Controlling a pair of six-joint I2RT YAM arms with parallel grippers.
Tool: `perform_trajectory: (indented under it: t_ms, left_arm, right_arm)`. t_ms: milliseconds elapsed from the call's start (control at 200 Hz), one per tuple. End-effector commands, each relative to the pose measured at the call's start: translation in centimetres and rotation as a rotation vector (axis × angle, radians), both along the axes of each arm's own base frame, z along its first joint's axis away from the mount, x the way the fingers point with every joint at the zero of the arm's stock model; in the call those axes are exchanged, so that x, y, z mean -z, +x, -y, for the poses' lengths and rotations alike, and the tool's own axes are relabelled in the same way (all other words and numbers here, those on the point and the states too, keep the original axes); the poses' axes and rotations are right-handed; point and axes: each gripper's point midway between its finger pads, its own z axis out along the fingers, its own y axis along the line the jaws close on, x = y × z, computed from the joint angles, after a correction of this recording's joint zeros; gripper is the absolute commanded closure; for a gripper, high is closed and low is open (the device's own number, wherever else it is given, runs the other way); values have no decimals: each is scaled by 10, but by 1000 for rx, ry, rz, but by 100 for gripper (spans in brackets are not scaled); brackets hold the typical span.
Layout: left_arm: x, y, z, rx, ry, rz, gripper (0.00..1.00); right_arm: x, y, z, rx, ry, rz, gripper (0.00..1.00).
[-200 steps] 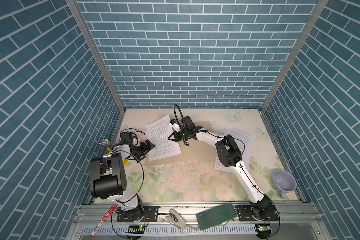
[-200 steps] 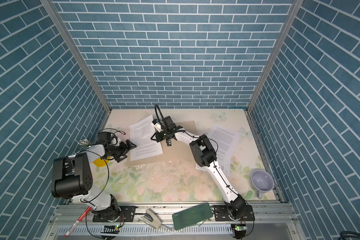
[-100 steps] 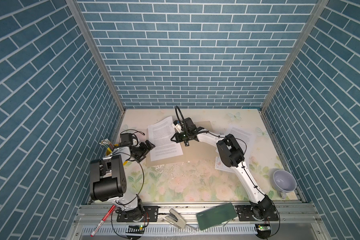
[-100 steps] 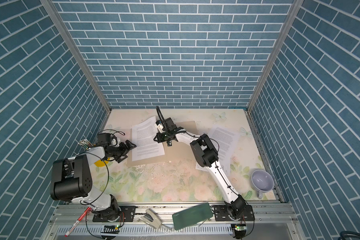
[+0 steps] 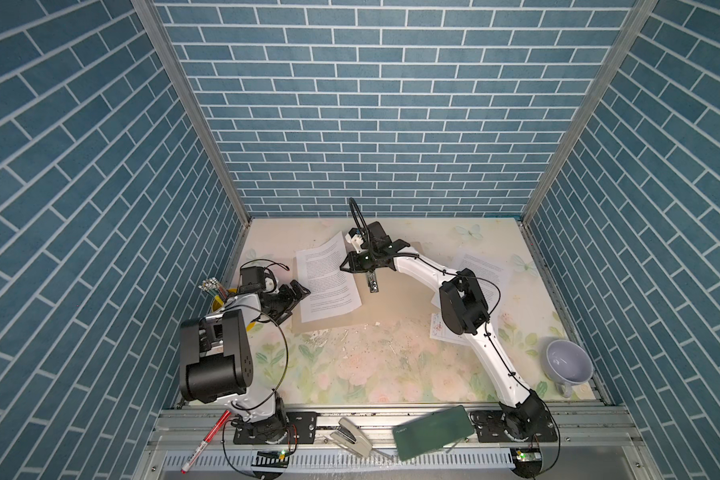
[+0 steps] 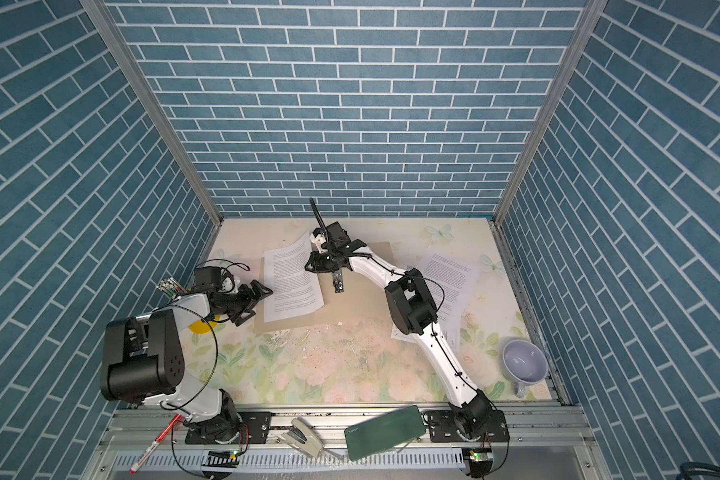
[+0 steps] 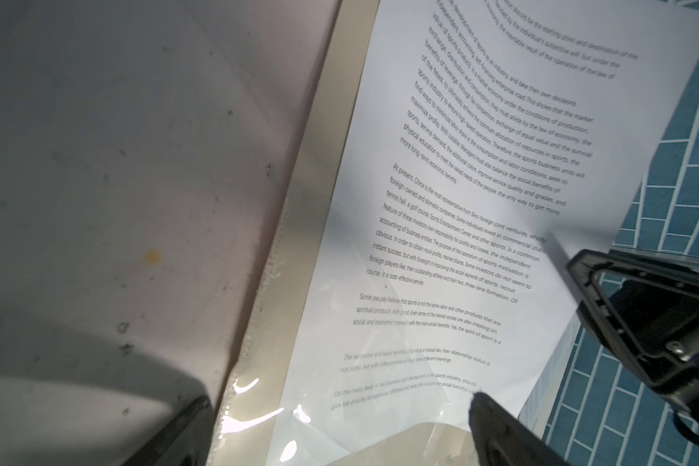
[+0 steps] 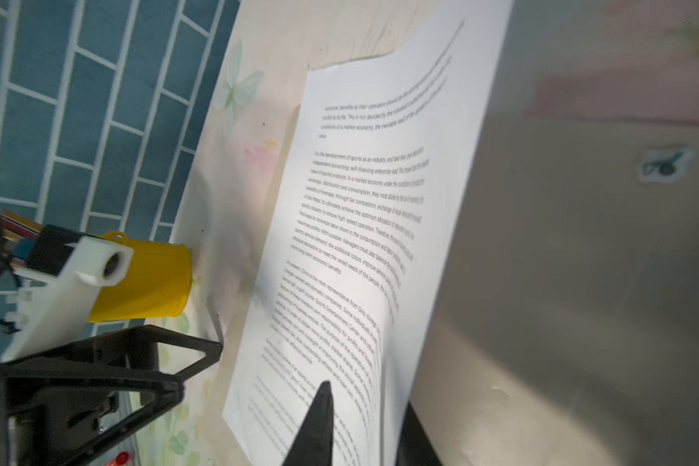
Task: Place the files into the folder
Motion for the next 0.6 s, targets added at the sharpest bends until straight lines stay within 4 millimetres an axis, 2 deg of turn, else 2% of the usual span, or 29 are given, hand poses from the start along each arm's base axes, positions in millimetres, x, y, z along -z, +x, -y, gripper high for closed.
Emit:
perform_trajectory:
  t_ms: [0,180,350,595]
  left_arm:
    - [12,-11,2,0,-13,-45,0]
    - [14,-12,3,4,-19,-46,1]
    - [15,-13,4,5,-23,-44,0]
    - [17,-14,5,5,-26,-44,0]
  right_arm:
    - [20,-7,10,44,-71,-90,75]
    - [25,-10,7,31,-55,-126,79]
    - [33,-9,16,56,-97,-135,85]
    - [34,-11,17,67,-98,-157,99]
